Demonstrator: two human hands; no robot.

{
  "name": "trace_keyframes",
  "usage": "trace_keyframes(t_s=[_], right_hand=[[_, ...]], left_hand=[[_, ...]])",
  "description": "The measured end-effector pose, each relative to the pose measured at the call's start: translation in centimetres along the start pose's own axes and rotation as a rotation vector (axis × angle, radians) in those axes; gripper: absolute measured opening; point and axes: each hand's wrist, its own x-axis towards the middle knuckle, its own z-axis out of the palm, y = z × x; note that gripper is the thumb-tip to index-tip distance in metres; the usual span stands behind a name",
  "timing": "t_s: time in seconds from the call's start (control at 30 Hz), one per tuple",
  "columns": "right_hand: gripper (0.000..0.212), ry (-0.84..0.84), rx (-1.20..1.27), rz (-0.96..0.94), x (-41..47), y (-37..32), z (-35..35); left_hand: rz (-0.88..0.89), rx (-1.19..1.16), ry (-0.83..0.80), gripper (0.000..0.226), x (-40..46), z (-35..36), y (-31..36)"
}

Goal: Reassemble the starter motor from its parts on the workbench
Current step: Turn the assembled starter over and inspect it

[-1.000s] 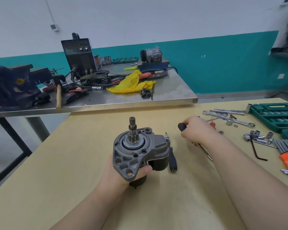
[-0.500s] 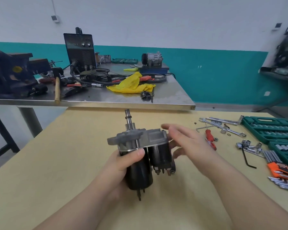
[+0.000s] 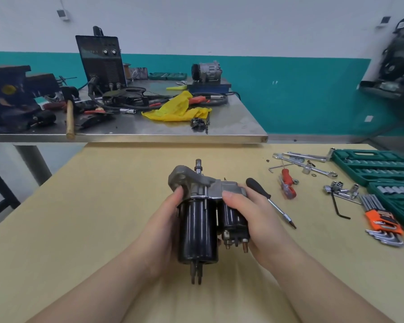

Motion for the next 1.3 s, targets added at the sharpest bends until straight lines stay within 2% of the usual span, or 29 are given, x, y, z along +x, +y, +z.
trace_keyframes(t_s=[0.2, 0.3, 0.37, 0.5, 0.63, 0.73, 0.8, 0.9, 0.97, 1.03, 1.1, 1.2, 1.3], right_hand=[[0.038, -0.029, 0.124, 0.072, -0.3, 0.1, -0.2], [0.024, -0.029, 0.201, 0.116, -0.5, 0.1, -0.1], [0.021, -0.015, 0.234, 0.147, -0.5, 0.1, 0.1], [0.029, 0.032, 0.314, 0.228, -0.4, 0.3, 0.6], [0.06, 0.069, 0.452, 0.3, -0.4, 0.4, 0.7], [0.053, 0.043, 0.535, 0.341, -0.5, 0.2, 0.8], [0.043, 0.018, 0.62, 0.395, -0.6, 0.0, 0.9], [0.04, -0.018, 0.695, 0.467, -0.7, -0.1, 1.1], [0.039, -0.023, 0.697, 0.496, -0.7, 0.0, 1.1], [0.036, -0.038, 0.691, 0.522, -0.7, 0.0, 1.2], [0.035, -0.063, 0.671, 0.534, -0.8, 0.3, 1.3], [0.035, -0.125, 0.666, 0.547, -1.1, 0.6, 1.9], [0.034, -0.133, 0.697, 0.569, -1.3, 0.6, 2.4]], left_hand=[[0.042, 0.0, 0.008, 0.076, 0.2, -0.1, -0.6], [0.068, -0.007, 0.0, 0.071, 0.3, -0.2, -0.7], [0.084, -0.01, -0.007, 0.067, 0.2, -0.4, -0.7], [0.085, -0.039, -0.027, 0.065, 0.3, -0.7, -0.7], [0.088, -0.066, -0.075, 0.074, 0.4, -0.8, -0.6], [0.102, -0.098, -0.096, 0.068, 0.8, -1.1, -0.9], [0.159, -0.003, -0.071, 0.058, 1.2, -1.4, -1.2], [0.345, 0.323, 0.099, 0.054, 1.5, -1.5, -1.0], [0.438, 0.375, 0.189, 0.055, 1.5, -1.9, -0.8], [0.486, 0.34, 0.238, 0.051, 1.4, -2.3, -0.6], [0.517, 0.283, 0.208, 0.048, 1.3, -2.2, -0.5], [0.523, 0.15, 0.165, 0.062, 1.0, -1.6, -0.2], [0.455, 0.081, 0.119, 0.073, 0.8, -1.5, 0.3]])
